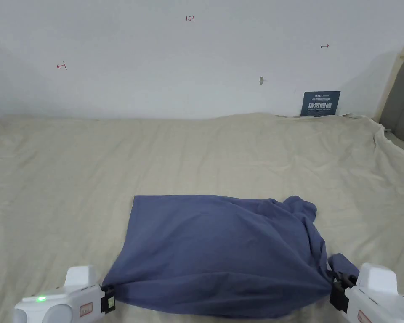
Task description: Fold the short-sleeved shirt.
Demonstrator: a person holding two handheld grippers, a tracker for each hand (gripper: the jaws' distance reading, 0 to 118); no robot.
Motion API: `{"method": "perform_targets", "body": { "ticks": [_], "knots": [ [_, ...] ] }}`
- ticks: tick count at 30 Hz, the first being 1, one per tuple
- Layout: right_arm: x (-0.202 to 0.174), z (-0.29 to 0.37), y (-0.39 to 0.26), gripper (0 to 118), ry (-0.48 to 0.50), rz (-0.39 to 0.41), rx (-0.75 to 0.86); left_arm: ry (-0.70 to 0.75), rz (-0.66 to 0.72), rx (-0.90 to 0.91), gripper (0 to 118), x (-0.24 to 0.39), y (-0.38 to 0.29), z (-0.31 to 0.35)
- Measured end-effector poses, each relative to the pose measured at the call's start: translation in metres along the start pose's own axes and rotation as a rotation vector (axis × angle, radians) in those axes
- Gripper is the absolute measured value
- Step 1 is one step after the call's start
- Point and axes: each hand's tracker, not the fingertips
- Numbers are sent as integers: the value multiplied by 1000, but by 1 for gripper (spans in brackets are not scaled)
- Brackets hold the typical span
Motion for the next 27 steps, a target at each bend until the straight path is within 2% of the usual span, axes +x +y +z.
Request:
{"method": "perform_targets", "body": {
  "ticks": [15, 23, 27],
  "knots": [
    [3, 96, -66, 0, -35, -33, -15, -13, 7, -49, 2, -30, -76, 78],
    [18, 78, -105, 0, -81, -114, -148, 45, 11, -156, 3, -37, -106, 56],
    [25, 59, -118, 0, -106, -116, -222, 67, 24, -204, 3, -36, -117, 41]
  ]
}}
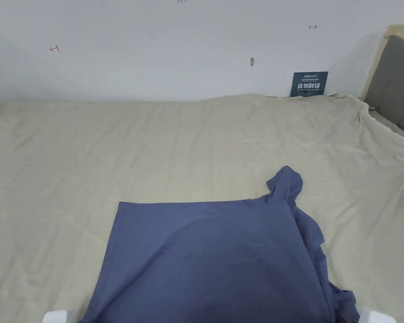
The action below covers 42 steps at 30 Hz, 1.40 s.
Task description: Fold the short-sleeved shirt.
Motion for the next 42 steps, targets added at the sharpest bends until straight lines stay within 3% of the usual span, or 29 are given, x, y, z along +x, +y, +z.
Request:
{"method": "perform_targets", "body": {
  "ticks": [6, 8, 9, 10, 11, 12, 13, 14, 21, 27, 29, 30, 34, 35, 36, 42],
  "knots": [
    [0, -11, -3, 0, -16, 9, -56, 14, 6, 8, 8, 6, 3, 9],
    [-3, -6, 3, 2, -7, 12, -64, 19, -3, 9, 29, 8, 4, 15],
    [-5, -2, 6, 7, -9, 18, -62, 24, -3, 8, 46, 10, 6, 18],
    [-9, 7, 11, 28, -12, 20, -58, 31, -3, 11, 78, 12, 8, 22],
    [-12, 15, 16, 55, -22, 21, -34, 34, 1, 21, 96, 14, 9, 27],
    [-14, 22, 23, 83, -5, 24, -5, 31, 5, 47, 108, 15, 13, 34],
    [-16, 30, 32, 106, 20, 23, 21, 20, 15, 94, 112, 18, 17, 41],
    [-18, 40, 42, 109, 38, 28, 57, 6, 15, 134, 112, 21, 22, 52],
    [-45, 115, 110, 109, 119, 131, 354, -57, -14, 378, 112, 46, 70, 128],
    [-63, 146, 130, 109, 106, 223, 532, 7, -24, 607, 110, 62, 87, 166],
    [-68, 152, 129, 102, 86, 252, 570, 20, -26, 680, 99, 65, 87, 169],
    [-70, 154, 128, 93, 83, 262, 588, 19, -21, 704, 89, 65, 85, 170],
    [-77, 156, 128, 16, 84, 313, 607, -52, 4, 747, 19, 63, 82, 174],
    [-78, 156, 128, 2, 80, 319, 618, -63, -3, 739, 6, 64, 82, 174],
    [-79, 156, 128, 0, 71, 329, 633, -61, -5, 739, 0, 65, 83, 173],
    [-82, 152, 134, 0, 82, 337, 641, -76, -18, 701, 0, 67, 87, 165]
  ]
}}
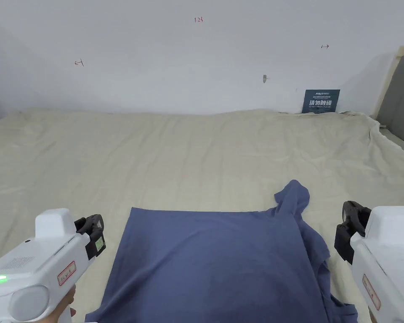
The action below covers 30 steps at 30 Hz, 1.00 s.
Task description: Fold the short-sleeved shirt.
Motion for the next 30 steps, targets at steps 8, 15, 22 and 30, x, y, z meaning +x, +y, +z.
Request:
{"method": "perform_targets", "body": {
  "ticks": [8, 15, 22, 30],
  "knots": [
    [0, -26, 2, 0, 8, -12, -26, -26, -25, -93, 0, 2, 11, -49],
    [-2, -73, 2, 0, 11, -6, -53, -37, -46, -250, 0, -5, 30, -154],
    [-5, -128, -6, 0, 13, -10, -103, 15, -68, -435, 11, -15, 36, -276],
    [-4, -170, -31, 0, -4, -15, -181, 121, -76, -577, 87, -35, 17, -379]
  ]
}}
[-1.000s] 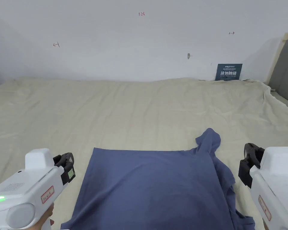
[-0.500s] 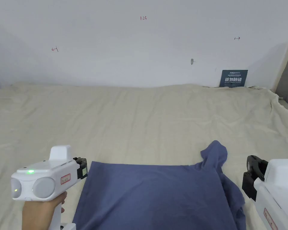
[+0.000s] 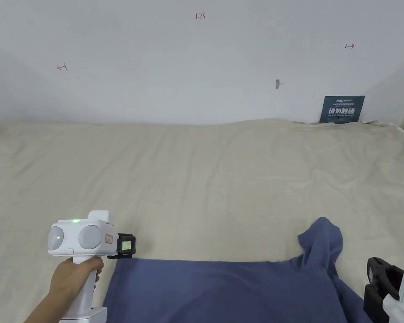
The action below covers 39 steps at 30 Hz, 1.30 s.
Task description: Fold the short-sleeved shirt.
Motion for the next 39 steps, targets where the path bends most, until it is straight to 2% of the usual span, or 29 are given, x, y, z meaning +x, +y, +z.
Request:
{"method": "perform_targets", "body": {
  "ticks": [3, 7, 10, 12, 13, 14, 15, 16, 19, 23, 24, 25, 26, 27, 28, 29, 30, 32, 35, 39],
  "knots": [
    [2, -14, -8, 0, -13, -5, -34, 23, 5, -72, 86, -5, 0, -27],
    [4, -27, -19, 0, -23, -5, -65, 8, 0, -129, 65, -7, -12, -51],
    [4, -32, -24, 0, -29, -11, -85, 8, -4, -117, 64, -2, -20, -54],
    [5, -34, -27, 0, -29, -14, -99, 15, -35, -119, 60, 1, -20, -50],
    [5, -36, -27, 0, -28, -14, -105, 15, -52, -110, 50, 3, -19, -47],
    [5, -37, -28, 0, -26, -12, -111, -2, -72, -99, 35, 5, -19, -44],
    [6, -39, -28, 0, -24, -11, -116, -23, -89, -97, 15, 7, -18, -43],
    [7, -42, -27, 0, -20, -14, -122, -23, -100, -98, 5, 10, -17, -42],
    [15, -61, -19, 0, -6, -57, -154, -50, -119, -95, 3, 13, -16, -31],
    [27, -107, -7, 0, 16, -46, -255, -188, -91, -43, 3, 17, -15, 8],
    [31, -120, -4, 1, 34, -71, -288, -215, -103, -12, 3, 18, -14, 22],
    [35, -135, -3, 6, 61, -115, -326, -230, -111, 12, 3, 19, -14, 34],
    [39, -150, -2, 19, 82, -130, -370, -237, -121, 30, 3, 20, -14, 44],
    [42, -163, -4, 41, 80, -144, -391, -246, -124, 46, 3, 20, -15, 52],
    [43, -180, -5, 71, 75, -140, -438, -252, -123, 56, 3, 22, -15, 65],
    [44, -193, -7, 83, 71, -124, -478, -258, -124, 66, 3, 22, -15, 71],
    [45, -208, -11, 89, 80, -112, -517, -263, -124, 78, 3, 21, -15, 77],
    [46, -229, -19, 88, 43, -112, -557, -270, -127, 90, 3, 21, -13, 86],
    [41, -252, -29, 88, 29, -62, -622, -275, -130, 96, 3, 18, -11, 93],
    [42, -280, -45, 82, 12, -23, -673, -257, -129, 95, 3, 13, -9, 89]
  ]
}}
